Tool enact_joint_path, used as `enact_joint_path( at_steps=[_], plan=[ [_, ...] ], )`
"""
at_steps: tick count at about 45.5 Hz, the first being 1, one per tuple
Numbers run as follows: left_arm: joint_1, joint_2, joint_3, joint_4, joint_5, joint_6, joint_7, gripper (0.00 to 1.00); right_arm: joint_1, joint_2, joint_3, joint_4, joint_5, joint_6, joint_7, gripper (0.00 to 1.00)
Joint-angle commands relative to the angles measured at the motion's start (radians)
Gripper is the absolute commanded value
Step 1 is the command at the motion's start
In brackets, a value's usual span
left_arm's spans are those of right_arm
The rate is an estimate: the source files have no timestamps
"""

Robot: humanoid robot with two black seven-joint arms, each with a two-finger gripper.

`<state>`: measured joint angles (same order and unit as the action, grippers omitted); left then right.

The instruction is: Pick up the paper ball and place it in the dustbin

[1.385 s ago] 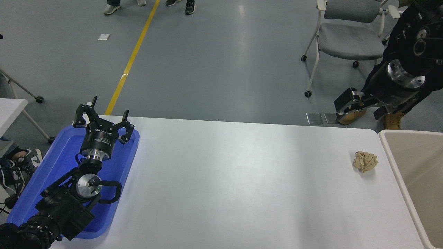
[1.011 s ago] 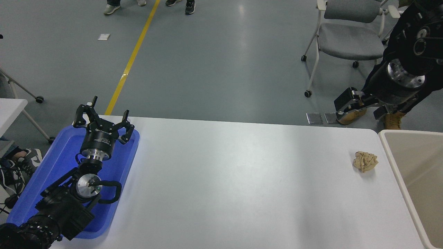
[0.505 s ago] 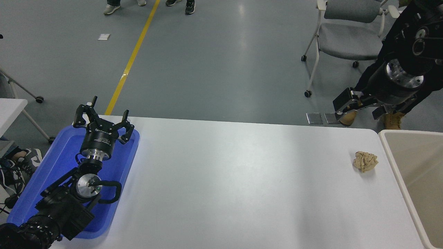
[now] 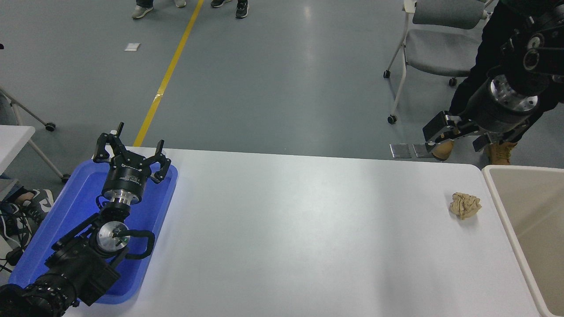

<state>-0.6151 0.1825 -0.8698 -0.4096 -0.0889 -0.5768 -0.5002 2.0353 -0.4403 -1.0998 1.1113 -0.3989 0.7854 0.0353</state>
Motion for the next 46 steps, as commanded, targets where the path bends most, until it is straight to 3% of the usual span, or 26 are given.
enact_joint_path(
  at_steps=[1, 31, 46],
  plan=[
    [0.000, 0.000, 0.000, 0.000, 0.000, 0.000, 0.000, 1.00, -0.009, 0.009, 0.001, -0.004, 0.000, 0.000, 0.000, 1.00],
    [0.000, 0.000, 0.000, 0.000, 0.000, 0.000, 0.000, 1.00, -0.024, 0.012, 0.003, -0.028, 0.002, 0.000, 0.002, 1.00],
    [0.000, 0.000, 0.000, 0.000, 0.001, -0.002, 0.000, 1.00, -0.038, 0.000, -0.002, -0.119, 0.107, 0.000, 0.002, 1.00]
  ],
)
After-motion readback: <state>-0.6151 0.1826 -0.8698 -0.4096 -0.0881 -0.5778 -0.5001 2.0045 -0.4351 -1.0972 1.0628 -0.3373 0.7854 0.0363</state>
